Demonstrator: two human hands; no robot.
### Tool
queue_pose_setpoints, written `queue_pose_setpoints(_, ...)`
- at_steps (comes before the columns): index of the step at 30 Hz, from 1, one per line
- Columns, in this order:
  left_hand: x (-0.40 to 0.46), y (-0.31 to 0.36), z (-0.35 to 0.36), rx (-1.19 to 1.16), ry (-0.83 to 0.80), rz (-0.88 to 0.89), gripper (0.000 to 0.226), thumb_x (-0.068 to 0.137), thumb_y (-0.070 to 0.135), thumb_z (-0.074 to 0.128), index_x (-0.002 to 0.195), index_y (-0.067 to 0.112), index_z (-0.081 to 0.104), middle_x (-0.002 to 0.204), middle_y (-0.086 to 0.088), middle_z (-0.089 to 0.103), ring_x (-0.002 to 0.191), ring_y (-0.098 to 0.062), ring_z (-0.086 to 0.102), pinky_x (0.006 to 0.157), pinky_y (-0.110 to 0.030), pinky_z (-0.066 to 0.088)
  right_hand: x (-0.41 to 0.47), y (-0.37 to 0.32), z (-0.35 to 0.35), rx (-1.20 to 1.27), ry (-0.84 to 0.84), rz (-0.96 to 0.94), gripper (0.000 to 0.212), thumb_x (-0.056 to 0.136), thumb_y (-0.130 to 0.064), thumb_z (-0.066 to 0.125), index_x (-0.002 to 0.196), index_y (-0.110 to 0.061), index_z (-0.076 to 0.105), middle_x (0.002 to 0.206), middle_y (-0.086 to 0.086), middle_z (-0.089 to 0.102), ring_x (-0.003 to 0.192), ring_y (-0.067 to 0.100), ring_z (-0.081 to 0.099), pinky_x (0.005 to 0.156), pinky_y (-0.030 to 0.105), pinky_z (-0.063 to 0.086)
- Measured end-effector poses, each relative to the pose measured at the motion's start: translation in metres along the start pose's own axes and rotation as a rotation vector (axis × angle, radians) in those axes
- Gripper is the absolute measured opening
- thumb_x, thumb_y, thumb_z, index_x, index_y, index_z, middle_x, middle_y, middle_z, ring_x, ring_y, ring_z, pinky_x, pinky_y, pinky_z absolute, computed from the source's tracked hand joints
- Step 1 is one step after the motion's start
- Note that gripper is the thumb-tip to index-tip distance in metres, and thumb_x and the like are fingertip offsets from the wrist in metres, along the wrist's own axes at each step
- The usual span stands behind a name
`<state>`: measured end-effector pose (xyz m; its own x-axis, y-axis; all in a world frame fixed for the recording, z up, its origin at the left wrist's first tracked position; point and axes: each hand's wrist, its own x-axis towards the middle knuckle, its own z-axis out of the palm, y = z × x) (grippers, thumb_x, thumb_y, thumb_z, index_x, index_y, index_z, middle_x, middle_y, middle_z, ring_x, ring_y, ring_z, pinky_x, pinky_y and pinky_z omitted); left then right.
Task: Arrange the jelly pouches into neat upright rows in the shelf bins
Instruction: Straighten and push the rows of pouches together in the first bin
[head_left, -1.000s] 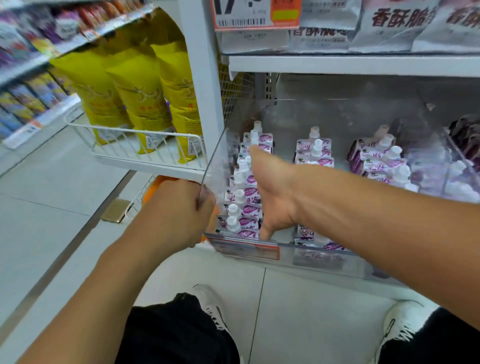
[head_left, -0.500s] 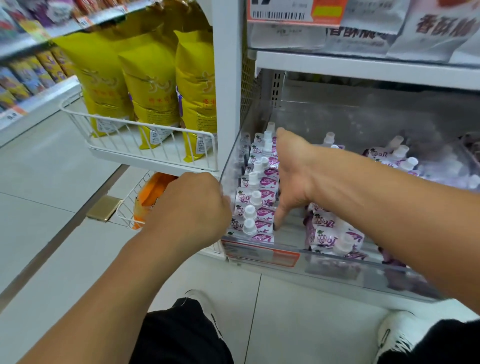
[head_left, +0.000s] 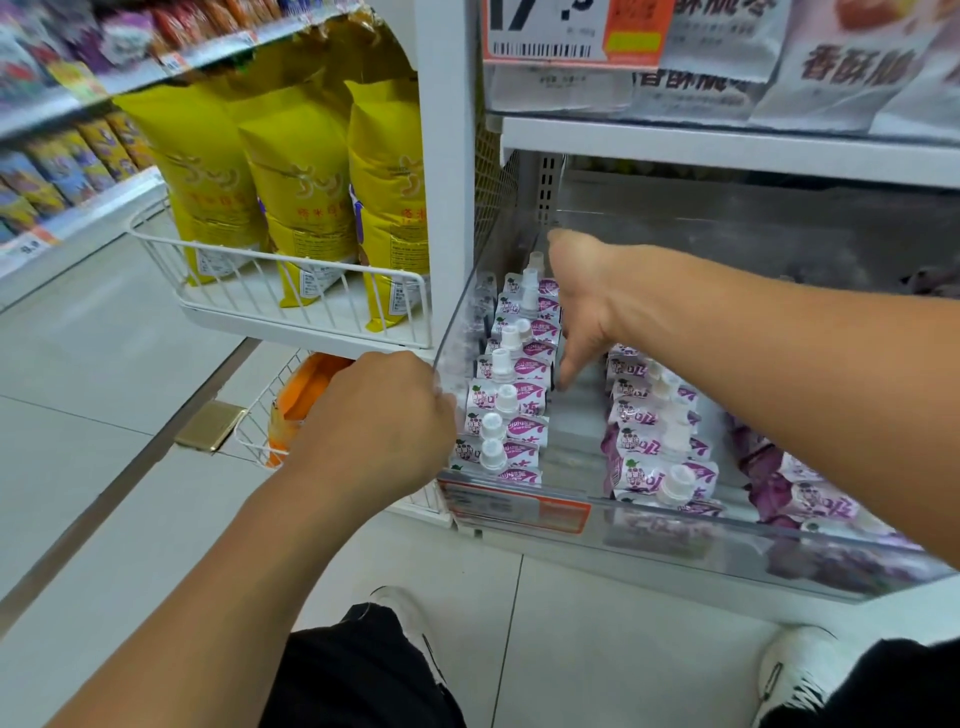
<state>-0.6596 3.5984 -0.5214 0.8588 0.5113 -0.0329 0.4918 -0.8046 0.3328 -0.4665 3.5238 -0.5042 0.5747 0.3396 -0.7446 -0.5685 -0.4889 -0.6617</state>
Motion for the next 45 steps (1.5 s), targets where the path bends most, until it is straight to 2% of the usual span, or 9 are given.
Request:
queue_pose_setpoints(4, 0.002, -0.003, 0.003, 0.023, 0.017, 0.014, 0.033, 0.091, 0.038, 0.045, 0.081, 0.019, 0.07, 0.083, 0.0, 0.069, 0.076, -0.023, 0.062, 0.069, -0.035, 0.053, 0.007, -0.002, 0.009, -0.008, 0.019, -0.063, 0.079, 0.094, -0.062, 0.027, 0.157, -0.017, 0.012, 0.164, 0.017, 0.005, 0.146, 0.05, 0.01, 0.105, 0.079, 0.016)
queue_pose_setpoints(8, 0.005, -0.004, 0.004, 0.029, -0.013, 0.021, 0.033, 0.091, 0.035, 0.046, 0.074, 0.016, 0.067, 0.078, -0.003, 0.069, 0.074, -0.024, 0.061, 0.063, -0.032, 0.048, 0.013, -0.01, -0.007, -0.021, 0.029, -0.036, 0.074, 0.094, -0.06, 0.026, 0.154, -0.017, 0.021, 0.158, 0.021, 0.022, 0.14, 0.051, 0.025, 0.091, 0.081, 0.027)
queue_pose_setpoints(14, 0.003, -0.002, 0.003, 0.046, -0.003, 0.057, 0.031, 0.095, 0.032, 0.047, 0.082, 0.016, 0.07, 0.077, -0.002, 0.068, 0.078, -0.023, 0.061, 0.068, -0.034, 0.051, 0.02, -0.022, -0.009, 0.006, 0.049, -0.084, 0.079, 0.096, -0.058, 0.026, 0.156, -0.01, 0.008, 0.162, 0.021, 0.01, 0.145, 0.048, 0.015, 0.107, 0.074, 0.022)
queue_pose_setpoints(19, 0.005, -0.003, 0.003, 0.032, -0.003, 0.047, 0.03, 0.095, 0.031, 0.046, 0.081, 0.017, 0.069, 0.076, -0.002, 0.067, 0.077, -0.022, 0.062, 0.067, -0.033, 0.05, 0.013, -0.019, -0.012, -0.055, 0.006, -0.09, 0.077, 0.096, -0.063, 0.024, 0.154, -0.012, 0.02, 0.153, 0.021, 0.032, 0.122, 0.05, 0.043, 0.087, 0.066, 0.042)
queue_pose_setpoints(22, 0.005, -0.005, 0.004, 0.026, 0.006, 0.042, 0.035, 0.094, 0.034, 0.045, 0.071, 0.017, 0.064, 0.078, 0.0, 0.067, 0.075, -0.023, 0.061, 0.065, -0.032, 0.048, 0.011, -0.013, -0.024, -0.052, -0.058, -0.078, 0.085, 0.093, -0.069, 0.019, 0.157, -0.017, 0.002, 0.163, 0.019, 0.004, 0.147, 0.048, 0.009, 0.107, 0.074, 0.017)
queue_pose_setpoints(25, 0.007, -0.007, 0.006, 0.045, 0.014, 0.055, 0.036, 0.094, 0.037, 0.045, 0.07, 0.017, 0.063, 0.078, -0.001, 0.066, 0.073, -0.023, 0.059, 0.064, -0.032, 0.047, 0.001, 0.004, -0.015, -0.072, -0.121, -0.074, 0.084, 0.091, -0.073, 0.025, 0.157, -0.028, -0.001, 0.164, 0.014, -0.011, 0.146, 0.052, -0.003, 0.095, 0.083, 0.017)
queue_pose_setpoints(30, 0.006, -0.004, 0.004, 0.057, 0.014, 0.07, 0.038, 0.096, 0.036, 0.045, 0.067, 0.015, 0.059, 0.077, -0.004, 0.064, 0.077, -0.026, 0.058, 0.065, -0.032, 0.042, -0.01, 0.034, 0.009, -0.085, -0.277, -0.053, 0.089, 0.081, -0.084, 0.029, 0.156, -0.038, 0.012, 0.165, 0.01, 0.0, 0.144, 0.055, 0.007, 0.086, 0.088, 0.024)
queue_pose_setpoints(39, 0.005, -0.003, 0.004, 0.041, 0.022, 0.067, 0.038, 0.095, 0.034, 0.048, 0.062, 0.015, 0.054, 0.072, -0.005, 0.063, 0.074, -0.027, 0.056, 0.061, -0.031, 0.037, -0.036, 0.066, 0.008, -0.074, -0.199, 0.014, 0.088, 0.09, -0.078, 0.023, 0.157, -0.026, 0.003, 0.165, 0.013, -0.003, 0.149, 0.045, 0.002, 0.106, 0.075, 0.017)
queue_pose_setpoints(45, 0.006, -0.004, 0.002, 0.004, 0.01, 0.058, 0.037, 0.093, 0.034, 0.05, 0.061, 0.015, 0.054, 0.07, -0.006, 0.065, 0.076, -0.028, 0.06, 0.065, -0.034, 0.046, -0.026, 0.041, -0.005, 0.008, -0.115, -0.062, 0.083, 0.091, -0.077, 0.019, 0.157, -0.028, 0.006, 0.165, 0.012, -0.006, 0.147, 0.049, 0.001, 0.096, 0.083, 0.022)
